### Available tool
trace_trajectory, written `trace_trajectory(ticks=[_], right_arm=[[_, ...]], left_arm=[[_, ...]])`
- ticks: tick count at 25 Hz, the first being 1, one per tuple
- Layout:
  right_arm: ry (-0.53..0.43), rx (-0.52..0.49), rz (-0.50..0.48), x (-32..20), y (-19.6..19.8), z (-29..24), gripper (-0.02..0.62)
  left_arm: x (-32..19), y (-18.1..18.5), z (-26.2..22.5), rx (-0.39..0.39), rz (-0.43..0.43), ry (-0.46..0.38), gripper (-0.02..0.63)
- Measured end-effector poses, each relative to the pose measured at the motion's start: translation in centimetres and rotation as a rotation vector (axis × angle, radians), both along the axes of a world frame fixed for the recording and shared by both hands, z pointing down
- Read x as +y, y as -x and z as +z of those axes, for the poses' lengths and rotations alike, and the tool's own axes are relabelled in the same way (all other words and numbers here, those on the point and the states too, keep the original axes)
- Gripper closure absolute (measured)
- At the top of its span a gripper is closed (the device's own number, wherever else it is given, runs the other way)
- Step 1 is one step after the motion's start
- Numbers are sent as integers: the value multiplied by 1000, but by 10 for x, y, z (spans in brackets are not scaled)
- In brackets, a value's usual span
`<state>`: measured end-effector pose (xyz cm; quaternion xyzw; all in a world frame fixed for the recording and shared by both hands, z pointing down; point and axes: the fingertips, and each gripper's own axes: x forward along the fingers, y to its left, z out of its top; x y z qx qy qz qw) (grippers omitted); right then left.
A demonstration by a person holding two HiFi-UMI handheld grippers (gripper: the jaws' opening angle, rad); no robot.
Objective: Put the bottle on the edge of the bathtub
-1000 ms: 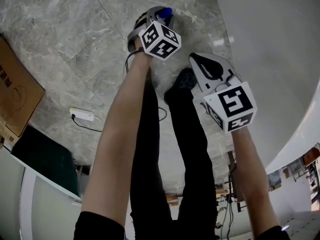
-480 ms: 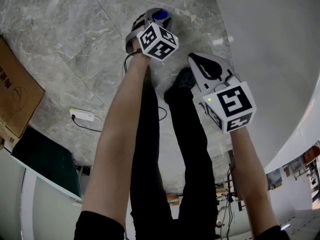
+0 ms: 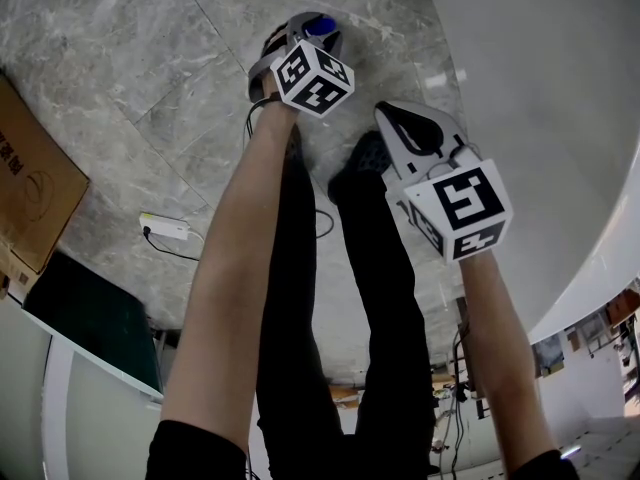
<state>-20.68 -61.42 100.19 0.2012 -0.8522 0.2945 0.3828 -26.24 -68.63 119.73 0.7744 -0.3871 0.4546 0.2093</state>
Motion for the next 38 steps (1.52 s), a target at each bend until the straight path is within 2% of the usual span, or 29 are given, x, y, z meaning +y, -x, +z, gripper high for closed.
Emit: trace_trajectory(ticks=[4, 8, 16, 24, 31, 38], right_arm=[[-14, -4, -2, -3, -1, -10, 583], [-27, -9, 7, -5, -1, -41, 583], [-73, -45, 5, -4, 0, -145, 583], [-105, -74, -10, 15, -29, -245, 583], [-132, -74, -6, 31, -64, -319, 583], [-164, -113, 45, 61, -79, -389, 583]], left_arm=[[-1, 2, -16, -4, 3, -9, 434], [1, 7, -56, 7, -13, -27, 439], [-3, 20, -186, 39, -80, -96, 477], [14, 11, -314, 64, -161, -180, 505], [48, -9, -429, 96, -215, -263, 548], [106, -37, -539, 168, -218, -308, 566]])
